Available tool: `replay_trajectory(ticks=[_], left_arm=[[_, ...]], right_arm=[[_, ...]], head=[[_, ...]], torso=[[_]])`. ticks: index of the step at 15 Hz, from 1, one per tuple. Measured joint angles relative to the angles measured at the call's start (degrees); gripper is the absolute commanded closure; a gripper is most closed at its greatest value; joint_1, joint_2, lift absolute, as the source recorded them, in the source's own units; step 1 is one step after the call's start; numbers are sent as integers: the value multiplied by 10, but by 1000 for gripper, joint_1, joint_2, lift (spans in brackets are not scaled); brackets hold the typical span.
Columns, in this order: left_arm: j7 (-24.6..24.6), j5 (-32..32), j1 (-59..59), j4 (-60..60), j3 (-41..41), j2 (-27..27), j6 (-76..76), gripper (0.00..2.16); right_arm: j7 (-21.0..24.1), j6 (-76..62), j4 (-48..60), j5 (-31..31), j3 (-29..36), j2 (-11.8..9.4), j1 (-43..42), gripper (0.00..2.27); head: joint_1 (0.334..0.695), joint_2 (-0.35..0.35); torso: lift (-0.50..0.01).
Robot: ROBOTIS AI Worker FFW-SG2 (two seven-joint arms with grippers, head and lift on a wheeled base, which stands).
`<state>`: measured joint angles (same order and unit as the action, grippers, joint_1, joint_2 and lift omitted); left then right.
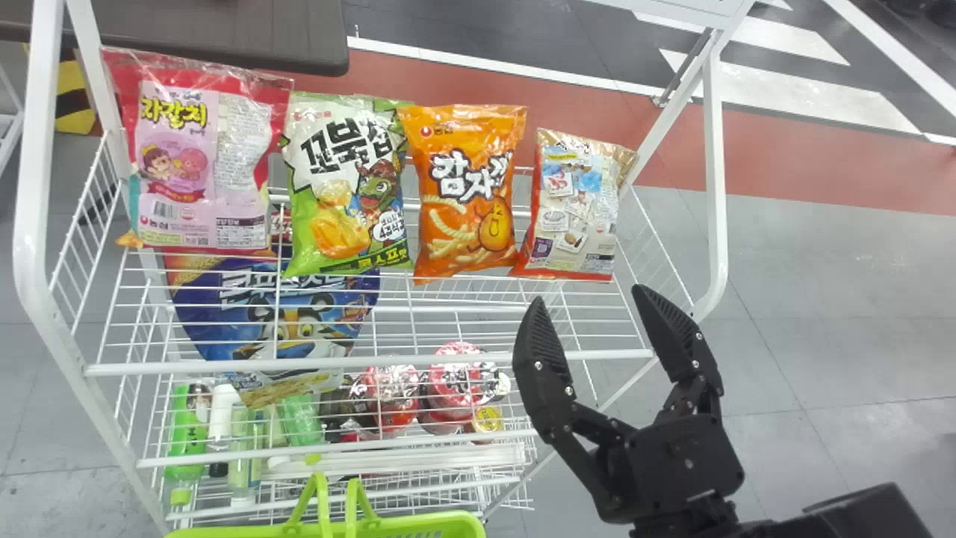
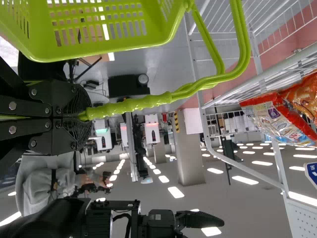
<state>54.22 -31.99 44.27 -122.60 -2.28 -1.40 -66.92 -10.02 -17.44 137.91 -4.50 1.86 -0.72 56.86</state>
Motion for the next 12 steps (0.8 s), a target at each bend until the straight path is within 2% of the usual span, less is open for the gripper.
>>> replay_trajectory(ticks=[9, 12], left_arm=[[5, -7, 7, -5, -4, -1, -14, 1160], [5, -8, 9, -10, -4, -2, -20, 1136]], right_arm=[[0, 4, 4, 0, 4, -1, 4, 83], [1, 59, 1, 3, 6, 0, -15, 83]], head=[[695, -350], [695, -350]], torso=[[0], [0]])
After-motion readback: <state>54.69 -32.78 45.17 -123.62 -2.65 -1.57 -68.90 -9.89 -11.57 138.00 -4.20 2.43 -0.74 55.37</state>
